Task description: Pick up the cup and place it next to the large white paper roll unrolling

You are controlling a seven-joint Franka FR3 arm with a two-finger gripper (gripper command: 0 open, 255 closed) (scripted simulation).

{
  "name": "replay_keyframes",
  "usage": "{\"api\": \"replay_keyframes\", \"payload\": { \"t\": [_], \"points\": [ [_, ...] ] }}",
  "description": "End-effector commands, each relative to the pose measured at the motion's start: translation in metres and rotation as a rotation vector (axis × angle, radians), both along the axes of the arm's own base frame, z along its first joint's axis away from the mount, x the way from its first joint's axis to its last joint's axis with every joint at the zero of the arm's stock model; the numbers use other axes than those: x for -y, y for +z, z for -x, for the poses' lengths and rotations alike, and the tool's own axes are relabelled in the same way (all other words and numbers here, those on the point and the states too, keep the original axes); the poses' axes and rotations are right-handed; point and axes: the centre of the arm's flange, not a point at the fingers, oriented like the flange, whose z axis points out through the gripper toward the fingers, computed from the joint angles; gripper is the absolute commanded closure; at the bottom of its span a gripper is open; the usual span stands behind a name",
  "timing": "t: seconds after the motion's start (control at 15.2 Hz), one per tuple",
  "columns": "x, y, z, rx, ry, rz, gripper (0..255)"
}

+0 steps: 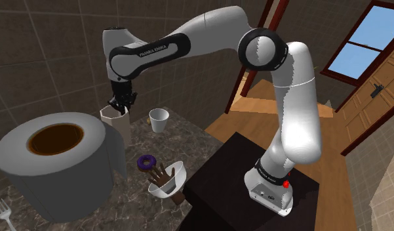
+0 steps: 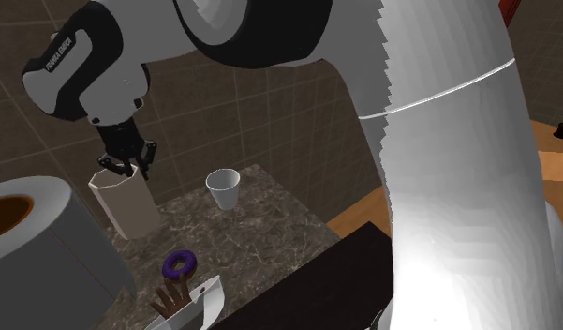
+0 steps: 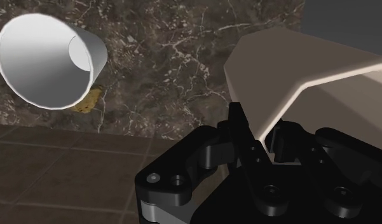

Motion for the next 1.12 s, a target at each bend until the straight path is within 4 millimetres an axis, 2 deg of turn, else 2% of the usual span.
{"api": "replay_keyframes", "payload": {
  "t": [0.0,0.92,1.06],
  "points": [
    [-0.001,-0.009,0.001,0.001,0.000,-0.001,255],
    [-0.001,-0.085,0.000,0.001,0.000,-0.001,255],
    [-0.001,-0.085,0.000,0.001,0.000,-0.001,255]
  ]
}}
